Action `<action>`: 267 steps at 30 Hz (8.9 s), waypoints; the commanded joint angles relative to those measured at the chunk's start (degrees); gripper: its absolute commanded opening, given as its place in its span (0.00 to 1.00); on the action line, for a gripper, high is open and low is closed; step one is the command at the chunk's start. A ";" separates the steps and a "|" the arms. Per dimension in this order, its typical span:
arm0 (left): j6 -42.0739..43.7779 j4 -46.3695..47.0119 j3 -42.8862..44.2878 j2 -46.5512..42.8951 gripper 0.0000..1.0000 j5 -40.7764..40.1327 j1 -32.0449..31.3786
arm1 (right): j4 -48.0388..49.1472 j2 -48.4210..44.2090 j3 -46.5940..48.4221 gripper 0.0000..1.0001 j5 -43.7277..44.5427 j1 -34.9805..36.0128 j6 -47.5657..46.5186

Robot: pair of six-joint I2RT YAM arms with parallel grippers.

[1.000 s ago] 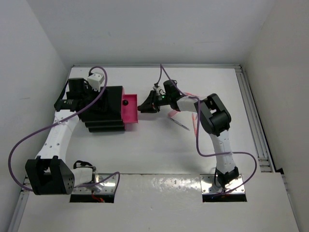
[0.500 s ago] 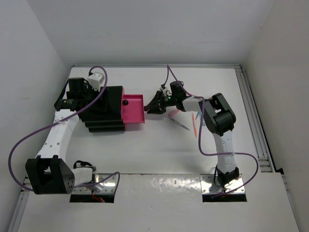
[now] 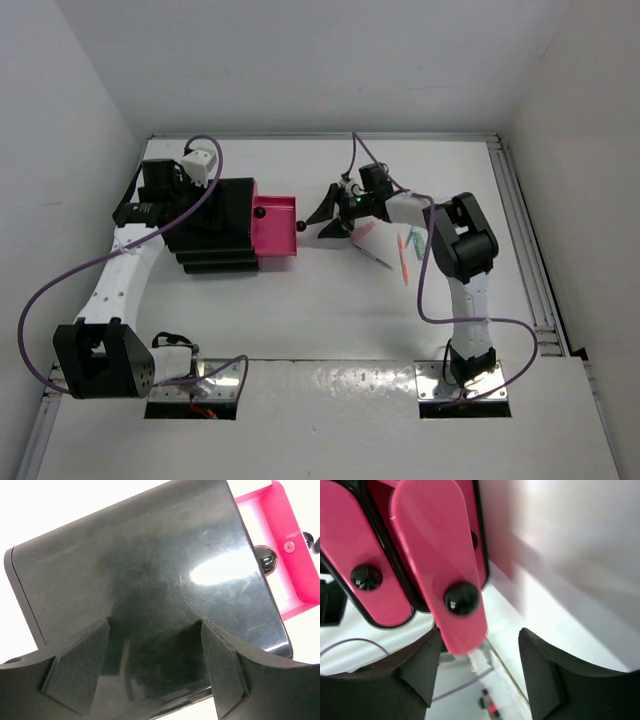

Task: Sort the stationery into containers
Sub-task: Open the drawer in the storage box, then pick up the pen from the center of the board, then place the pen in the drawer, then pick up the pen from the center of the board, then place the pen in the drawer, then pick up the pen from the center of the board.

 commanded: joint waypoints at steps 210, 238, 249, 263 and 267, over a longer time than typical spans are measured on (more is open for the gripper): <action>-0.23 -0.73 -1.00 -1.57 0.81 -0.57 -0.26 | -46.69 -8.69 26.50 0.25 50.82 -8.66 -39.29; -0.32 -0.99 -0.03 1.33 0.81 -0.92 -0.18 | -33.59 5.46 25.17 0.44 40.11 -18.52 -84.20; -0.49 -1.60 1.55 3.00 0.81 -1.45 -0.26 | -37.81 10.73 28.42 0.14 39.49 -22.74 -89.30; -0.93 -0.73 1.46 3.00 0.81 -0.75 -0.18 | -37.89 -0.24 21.84 0.00 40.65 -32.76 -74.92; -1.28 -0.73 1.38 2.82 0.81 -0.22 -0.26 | -40.62 -7.79 18.86 0.00 32.41 -26.73 -61.30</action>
